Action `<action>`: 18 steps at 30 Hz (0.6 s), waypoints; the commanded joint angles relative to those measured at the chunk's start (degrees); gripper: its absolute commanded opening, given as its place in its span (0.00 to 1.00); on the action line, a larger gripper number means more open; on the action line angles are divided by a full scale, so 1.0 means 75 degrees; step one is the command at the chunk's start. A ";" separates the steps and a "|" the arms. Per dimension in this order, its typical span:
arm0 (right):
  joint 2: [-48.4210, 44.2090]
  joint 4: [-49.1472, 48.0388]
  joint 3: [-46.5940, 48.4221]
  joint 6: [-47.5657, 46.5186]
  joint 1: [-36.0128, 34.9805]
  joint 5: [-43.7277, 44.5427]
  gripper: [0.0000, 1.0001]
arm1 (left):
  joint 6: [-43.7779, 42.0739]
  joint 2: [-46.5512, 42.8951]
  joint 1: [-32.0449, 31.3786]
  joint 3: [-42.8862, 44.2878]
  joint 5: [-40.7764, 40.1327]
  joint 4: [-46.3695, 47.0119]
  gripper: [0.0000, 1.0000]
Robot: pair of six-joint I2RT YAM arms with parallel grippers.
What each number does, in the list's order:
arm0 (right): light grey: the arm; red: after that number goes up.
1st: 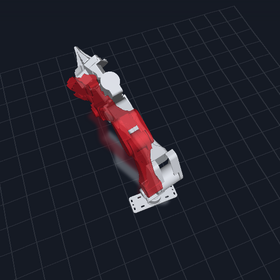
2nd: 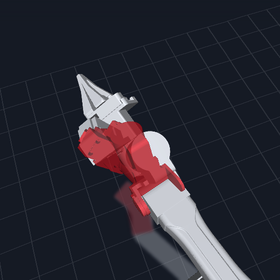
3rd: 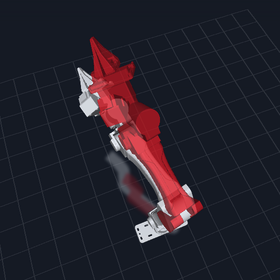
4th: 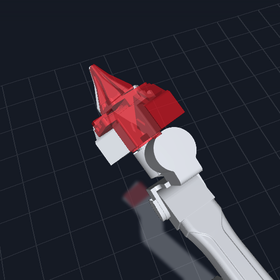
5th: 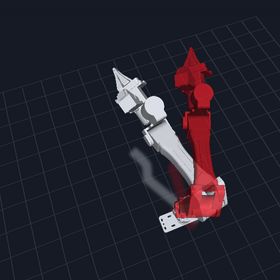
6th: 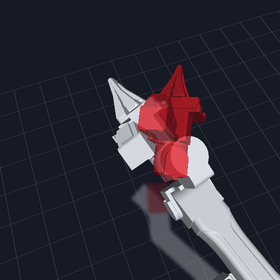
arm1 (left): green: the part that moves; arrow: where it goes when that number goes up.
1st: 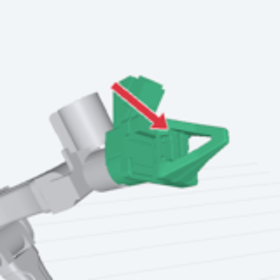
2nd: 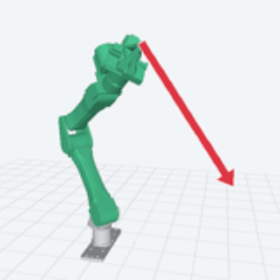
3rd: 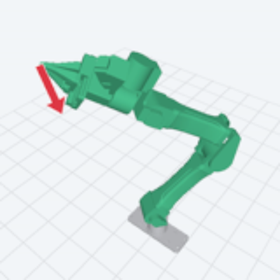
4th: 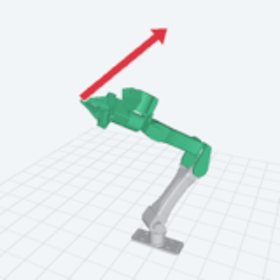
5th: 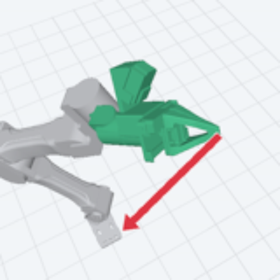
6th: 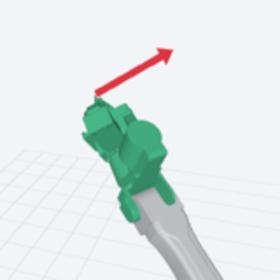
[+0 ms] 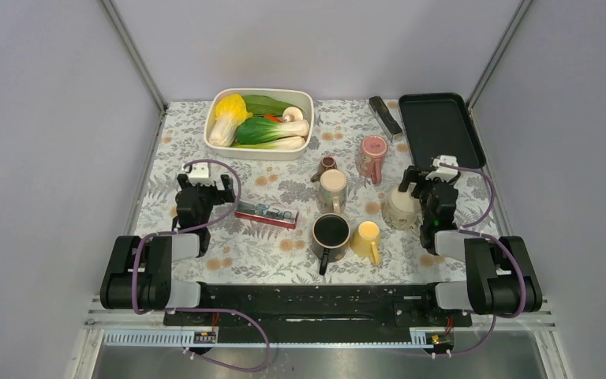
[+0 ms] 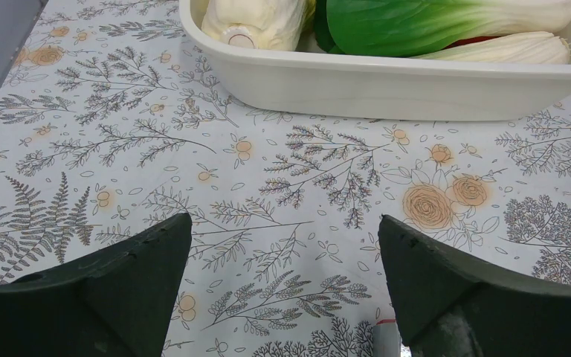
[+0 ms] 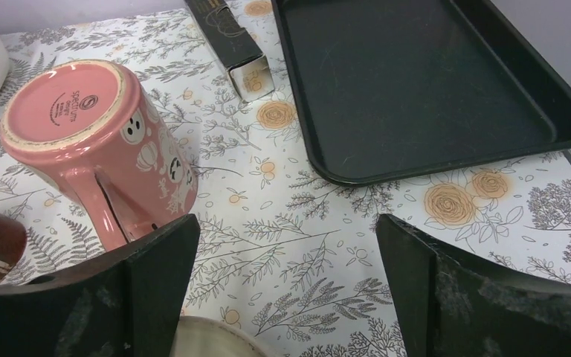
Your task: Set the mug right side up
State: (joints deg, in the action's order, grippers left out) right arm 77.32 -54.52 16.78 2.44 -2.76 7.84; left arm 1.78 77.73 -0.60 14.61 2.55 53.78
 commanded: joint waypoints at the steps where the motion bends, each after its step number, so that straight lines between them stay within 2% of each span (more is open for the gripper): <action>1: -0.0132 0.0321 0.0064 -0.0280 0.0035 -0.0462 0.98 | 0.0067 -0.0052 -0.0014 0.0044 -0.0099 0.0646 0.99; 6: -0.0894 0.2797 0.1258 -0.0816 0.0015 -0.1801 0.99 | 0.0067 -0.0052 -0.0014 0.0044 -0.0105 0.0634 0.99; 9: -0.1193 0.4170 0.2000 -0.0561 -0.0055 -0.2149 0.99 | -0.0048 -0.0171 -0.0006 0.0136 0.0226 0.0354 0.99; 11: -0.1384 0.4809 0.2387 -0.0572 -0.0210 -0.2371 0.99 | -0.0263 -0.0618 -0.0011 0.0588 0.0840 -0.0895 0.99; 13: -0.1520 0.5525 0.2829 -0.0861 -0.0565 -0.2327 0.99 | -0.0744 -0.0925 -0.0002 0.1517 0.1652 -0.2644 0.99; 15: -0.1526 0.6456 0.3417 -0.1183 -0.0929 -0.2334 0.99 | -0.1389 -0.0957 -0.0002 0.2364 0.2324 -0.4357 0.99; 18: -0.1378 0.7783 0.4346 -0.1423 -0.1084 -0.2964 0.99 | -0.2260 -0.0808 -0.0032 0.3468 0.3292 -0.6538 0.99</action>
State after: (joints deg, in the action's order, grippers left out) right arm 67.05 -12.03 41.04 -4.23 -8.99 -8.16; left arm -5.10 72.77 -0.60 30.17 14.22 27.00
